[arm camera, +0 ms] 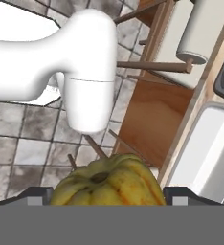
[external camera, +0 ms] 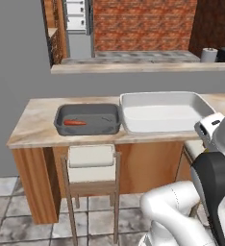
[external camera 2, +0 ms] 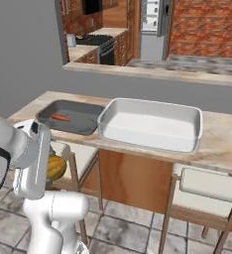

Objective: Place the cold items (carrot and squash) from the fridge in one tupperware on the dining counter. Place the warm items (hot dog and kebab skewer) in the stove area in another tupperware.

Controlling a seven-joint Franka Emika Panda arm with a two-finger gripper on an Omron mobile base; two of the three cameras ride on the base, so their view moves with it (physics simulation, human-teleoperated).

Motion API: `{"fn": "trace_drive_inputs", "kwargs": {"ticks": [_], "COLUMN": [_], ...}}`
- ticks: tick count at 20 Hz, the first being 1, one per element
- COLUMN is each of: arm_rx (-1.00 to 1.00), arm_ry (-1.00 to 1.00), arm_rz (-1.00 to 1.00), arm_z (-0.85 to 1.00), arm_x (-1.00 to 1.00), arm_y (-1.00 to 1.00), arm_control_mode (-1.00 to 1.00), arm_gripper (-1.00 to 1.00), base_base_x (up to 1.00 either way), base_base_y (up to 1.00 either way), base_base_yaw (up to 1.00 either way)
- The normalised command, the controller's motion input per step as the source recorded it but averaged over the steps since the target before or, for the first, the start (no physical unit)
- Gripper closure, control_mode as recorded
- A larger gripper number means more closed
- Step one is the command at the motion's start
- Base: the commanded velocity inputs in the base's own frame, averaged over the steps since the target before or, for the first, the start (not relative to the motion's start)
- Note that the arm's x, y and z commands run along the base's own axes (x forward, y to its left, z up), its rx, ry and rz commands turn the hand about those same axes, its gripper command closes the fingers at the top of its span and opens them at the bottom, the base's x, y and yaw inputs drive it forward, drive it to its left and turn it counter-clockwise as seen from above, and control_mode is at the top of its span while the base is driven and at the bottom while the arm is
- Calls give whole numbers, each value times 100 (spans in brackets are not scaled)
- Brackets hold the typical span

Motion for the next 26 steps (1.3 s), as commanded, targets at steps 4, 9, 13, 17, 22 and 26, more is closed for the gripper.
{"fn": "trace_drive_inputs", "kwargs": {"ticks": [4,9,13,17,22,26], "arm_rx": [0,0,0,0,0,0], "arm_ry": [0,0,0,0,0,0], "arm_rz": [0,0,0,0,0,0], "arm_z": [0,0,0,0,0,3], "arm_x": [0,0,0,0,0,7], "arm_y": [0,0,0,0,0,9], "arm_control_mode": [100,100,100,100,100,-100], "arm_gripper": [100,100,100,100,100,100], "base_base_x": [61,53,59,52,46,3], "base_base_y": [37,37,39,28,19,3], "base_base_yaw": [0,0,0,0,0,0]}}
